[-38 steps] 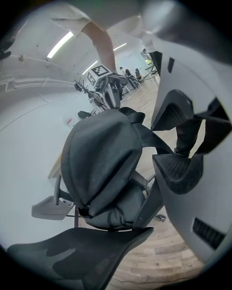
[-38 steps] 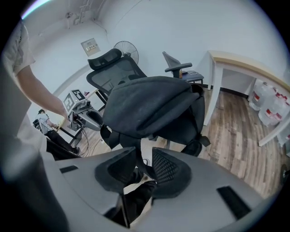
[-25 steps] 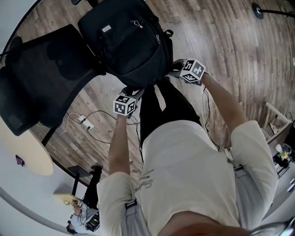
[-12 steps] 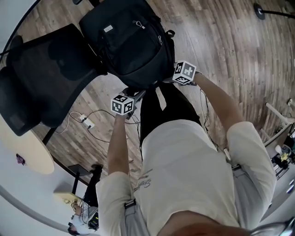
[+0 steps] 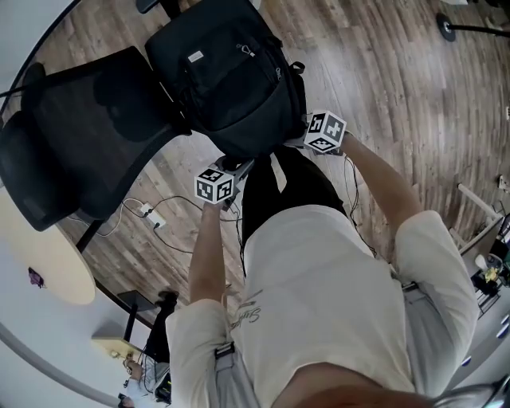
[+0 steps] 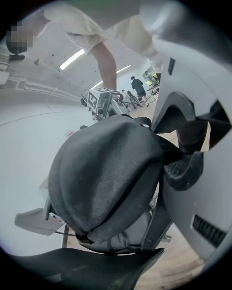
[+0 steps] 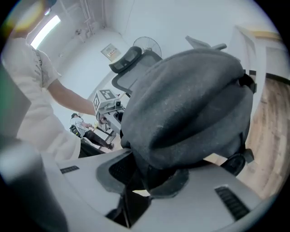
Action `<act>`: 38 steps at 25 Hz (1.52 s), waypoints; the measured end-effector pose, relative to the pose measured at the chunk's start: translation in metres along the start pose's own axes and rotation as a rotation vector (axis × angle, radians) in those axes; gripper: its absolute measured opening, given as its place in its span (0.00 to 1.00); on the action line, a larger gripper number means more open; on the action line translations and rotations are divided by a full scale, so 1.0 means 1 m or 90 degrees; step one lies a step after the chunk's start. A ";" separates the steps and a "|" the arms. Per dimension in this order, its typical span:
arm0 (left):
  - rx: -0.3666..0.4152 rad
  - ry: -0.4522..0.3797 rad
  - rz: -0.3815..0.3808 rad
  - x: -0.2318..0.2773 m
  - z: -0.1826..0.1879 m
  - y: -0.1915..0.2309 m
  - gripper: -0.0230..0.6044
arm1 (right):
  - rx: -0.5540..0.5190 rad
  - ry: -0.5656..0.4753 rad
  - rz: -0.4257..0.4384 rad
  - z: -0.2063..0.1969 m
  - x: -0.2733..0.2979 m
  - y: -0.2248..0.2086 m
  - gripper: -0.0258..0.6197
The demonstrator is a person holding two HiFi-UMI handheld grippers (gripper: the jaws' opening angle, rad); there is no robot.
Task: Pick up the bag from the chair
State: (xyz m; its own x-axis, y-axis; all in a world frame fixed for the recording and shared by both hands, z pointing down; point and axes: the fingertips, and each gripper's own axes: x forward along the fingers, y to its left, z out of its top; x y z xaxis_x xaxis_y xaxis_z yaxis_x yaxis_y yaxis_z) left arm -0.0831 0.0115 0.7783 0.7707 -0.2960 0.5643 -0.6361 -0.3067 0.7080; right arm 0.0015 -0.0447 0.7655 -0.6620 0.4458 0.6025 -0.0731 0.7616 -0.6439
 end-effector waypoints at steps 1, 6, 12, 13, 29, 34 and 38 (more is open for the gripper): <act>0.001 -0.023 0.007 -0.005 0.008 -0.003 0.24 | -0.003 -0.022 -0.010 0.011 -0.005 0.003 0.16; 0.011 -0.088 0.038 -0.033 0.045 -0.007 0.25 | 0.000 -0.080 -0.067 0.055 -0.018 0.007 0.16; 0.079 -0.087 0.050 -0.057 0.077 0.000 0.22 | -0.030 -0.064 -0.126 0.086 -0.025 0.003 0.17; 0.082 -0.092 0.053 -0.059 0.081 -0.001 0.21 | -0.043 -0.060 -0.135 0.088 -0.027 0.003 0.17; 0.083 -0.164 0.111 -0.100 0.183 -0.014 0.16 | -0.178 -0.127 -0.100 0.172 -0.086 0.000 0.10; 0.089 -0.199 0.124 -0.104 0.221 -0.018 0.15 | -0.211 -0.133 -0.070 0.201 -0.112 -0.009 0.09; 0.098 -0.243 0.119 -0.115 0.243 -0.032 0.12 | -0.224 -0.174 -0.056 0.224 -0.134 0.001 0.09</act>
State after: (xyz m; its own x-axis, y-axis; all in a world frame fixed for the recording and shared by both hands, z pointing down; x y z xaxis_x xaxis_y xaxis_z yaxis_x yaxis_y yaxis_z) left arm -0.1599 -0.1644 0.5872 0.5921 -0.6623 0.4591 -0.7831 -0.3387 0.5215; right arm -0.0770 -0.2097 0.5783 -0.8407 0.2675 0.4707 0.0890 0.9259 -0.3671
